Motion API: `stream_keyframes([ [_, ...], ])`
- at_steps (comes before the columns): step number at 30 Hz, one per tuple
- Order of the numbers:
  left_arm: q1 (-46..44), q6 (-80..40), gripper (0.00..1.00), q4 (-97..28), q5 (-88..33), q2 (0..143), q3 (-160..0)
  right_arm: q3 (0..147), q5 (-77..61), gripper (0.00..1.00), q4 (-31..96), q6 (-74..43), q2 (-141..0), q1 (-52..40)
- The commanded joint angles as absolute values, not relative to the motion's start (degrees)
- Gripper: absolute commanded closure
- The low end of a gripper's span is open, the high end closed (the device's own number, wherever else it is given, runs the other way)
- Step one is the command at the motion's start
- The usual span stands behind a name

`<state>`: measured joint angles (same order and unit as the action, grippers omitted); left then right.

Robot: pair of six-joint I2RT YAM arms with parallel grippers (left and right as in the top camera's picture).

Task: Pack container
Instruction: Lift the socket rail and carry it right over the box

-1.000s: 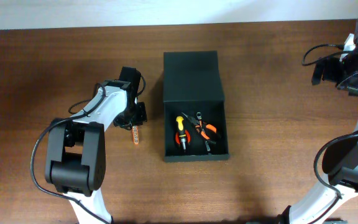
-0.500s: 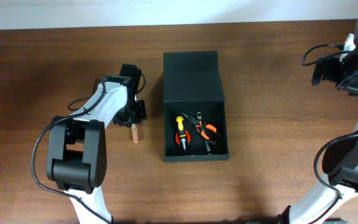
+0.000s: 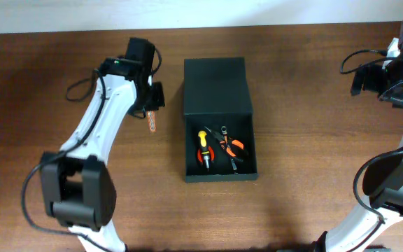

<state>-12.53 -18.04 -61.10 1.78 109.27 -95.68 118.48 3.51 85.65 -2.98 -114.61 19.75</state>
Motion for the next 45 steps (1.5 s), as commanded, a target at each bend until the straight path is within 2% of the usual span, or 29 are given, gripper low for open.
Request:
stream_keyframes([
  [1, -16.62, -15.7, 0.86, -61.28, 0.3, 103.53, -98.7, 118.28, 3.22, 0.01, 85.65, -3.49, -114.19, 19.94],
  [10, -31.03, -15.29, 0.86, -58.08, 0.19, 101.03, -100.07, 118.28, 3.22, 0.01, 85.65, -3.49, -114.19, 19.94],
  [17, -37.41, -13.1, 0.86, -53.54, 0.19, 101.03, -100.07, 118.28, 3.22, 0.01, 85.65, -3.49, -114.17, 19.94],
  [30, -39.22, -13.13, 0.86, -51.46, 0.16, 108.25, -100.01, 118.28, 3.22, 0.01, 85.65, -3.49, -114.17, 19.94],
  [40, -39.22, -13.08, 0.86, -57.82, -2.85, 112.51, -100.01, 118.28, 3.22, 0.01, 85.65, -3.49, -114.19, 19.94],
  [45, -39.24, -5.85, 0.86, -59.2, -6.7, 112.62, -100.01, 118.28, 3.22, 0.01, 85.65, -3.49, -114.19, 19.94],
])
